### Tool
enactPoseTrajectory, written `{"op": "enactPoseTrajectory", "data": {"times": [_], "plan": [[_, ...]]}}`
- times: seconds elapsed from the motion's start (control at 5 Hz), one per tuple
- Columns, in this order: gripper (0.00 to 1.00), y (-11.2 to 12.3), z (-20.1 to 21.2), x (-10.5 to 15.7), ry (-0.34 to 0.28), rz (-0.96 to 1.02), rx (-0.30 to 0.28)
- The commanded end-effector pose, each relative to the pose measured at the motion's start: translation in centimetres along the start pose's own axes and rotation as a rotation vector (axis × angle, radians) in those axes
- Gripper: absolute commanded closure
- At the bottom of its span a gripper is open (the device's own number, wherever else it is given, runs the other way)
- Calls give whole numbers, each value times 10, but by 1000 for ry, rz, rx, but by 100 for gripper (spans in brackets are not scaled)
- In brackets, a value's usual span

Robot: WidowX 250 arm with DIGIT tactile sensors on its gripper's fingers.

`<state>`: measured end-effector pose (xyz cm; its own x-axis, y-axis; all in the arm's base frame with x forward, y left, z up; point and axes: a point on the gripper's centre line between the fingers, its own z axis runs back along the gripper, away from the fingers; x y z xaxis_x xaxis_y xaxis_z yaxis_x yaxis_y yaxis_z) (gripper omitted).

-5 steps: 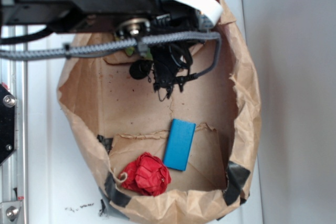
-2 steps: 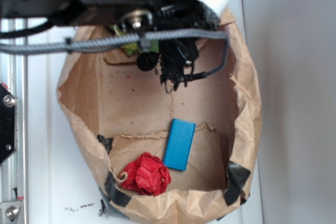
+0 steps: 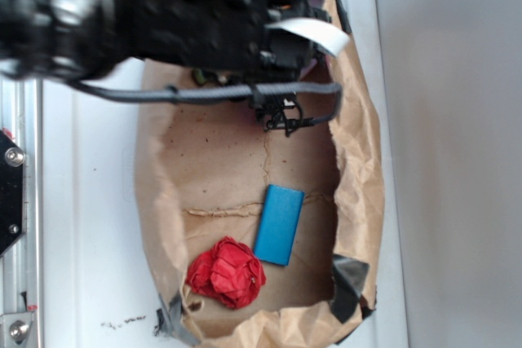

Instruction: Grab the pink bunny.

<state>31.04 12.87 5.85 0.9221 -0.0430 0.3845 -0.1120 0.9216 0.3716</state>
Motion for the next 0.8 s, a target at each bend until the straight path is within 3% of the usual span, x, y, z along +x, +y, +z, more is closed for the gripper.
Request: {"op": "enactPoseTrajectory", "data": {"times": [0.0, 0.4, 0.6], "plan": [[0, 16, -8, 4, -6, -29, 62], [0, 15, -30, 0, 12, -50, 132], [57, 16, -27, 0, -8, -39, 143]]}}
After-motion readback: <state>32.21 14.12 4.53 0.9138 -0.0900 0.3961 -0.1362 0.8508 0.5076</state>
